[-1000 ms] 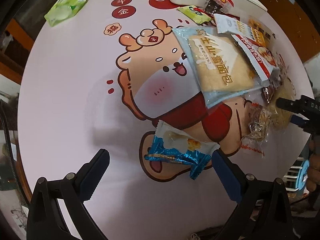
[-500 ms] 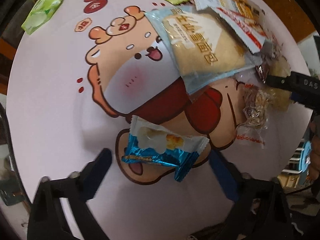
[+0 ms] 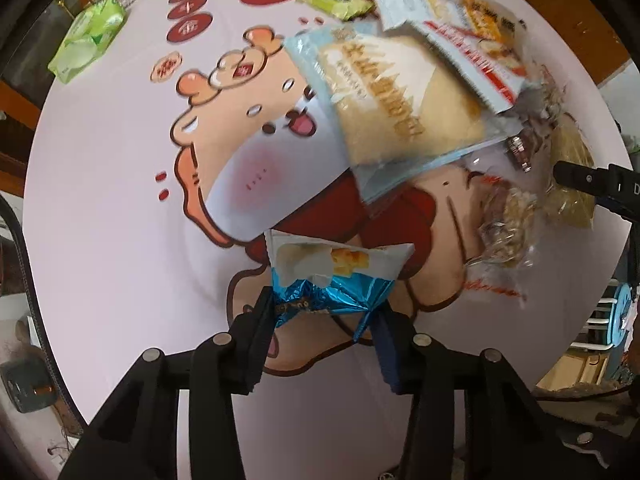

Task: Organize snacks
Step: 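Grasp the blue-wrapped candy with the left gripper while the right grasps the cracker bag, then carry both snacks into the white tray and open both grippers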

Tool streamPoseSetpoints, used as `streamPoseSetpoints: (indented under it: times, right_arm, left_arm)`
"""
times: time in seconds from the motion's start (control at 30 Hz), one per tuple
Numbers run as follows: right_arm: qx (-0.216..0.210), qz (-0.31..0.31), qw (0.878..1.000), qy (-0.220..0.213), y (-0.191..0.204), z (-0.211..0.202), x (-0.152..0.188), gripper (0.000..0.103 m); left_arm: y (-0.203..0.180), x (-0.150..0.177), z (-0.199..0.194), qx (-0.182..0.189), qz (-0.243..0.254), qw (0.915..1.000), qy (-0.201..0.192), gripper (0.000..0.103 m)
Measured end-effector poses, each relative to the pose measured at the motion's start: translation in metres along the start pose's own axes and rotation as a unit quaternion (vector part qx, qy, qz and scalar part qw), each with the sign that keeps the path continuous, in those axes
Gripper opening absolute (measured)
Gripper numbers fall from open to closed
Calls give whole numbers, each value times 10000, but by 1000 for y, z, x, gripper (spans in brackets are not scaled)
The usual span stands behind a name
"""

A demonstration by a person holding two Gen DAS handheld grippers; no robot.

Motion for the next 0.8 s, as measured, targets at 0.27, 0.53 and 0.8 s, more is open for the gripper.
streamPoseSetpoints:
  times: [0.27, 0.53, 0.8]
  right_arm:
    - [-171, -174, 9981, -560, 13, -67, -30, 63]
    - [-67, -658, 9847, -1614, 48, -160, -105, 63]
    - [-68, -1274, 9590, -2531, 102, -226, -202, 63]
  left_arm:
    - [-7, -39, -80, 175, 218, 9966, -770, 44]
    - [17, -125, -183, 24, 517, 9767, -2085, 44]
    - [35, -203, -258, -563, 545, 9587, -2735, 44]
Point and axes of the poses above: each gripper's, at about its wrist camera, not at the fingertips, and z roughly the way its jaws point, y to its left, x to its underside, the point moved 9 cm from there along z, roughly the way its jaws point, and after that the axes turned 13 degrees about z, right-handed, at the moved point
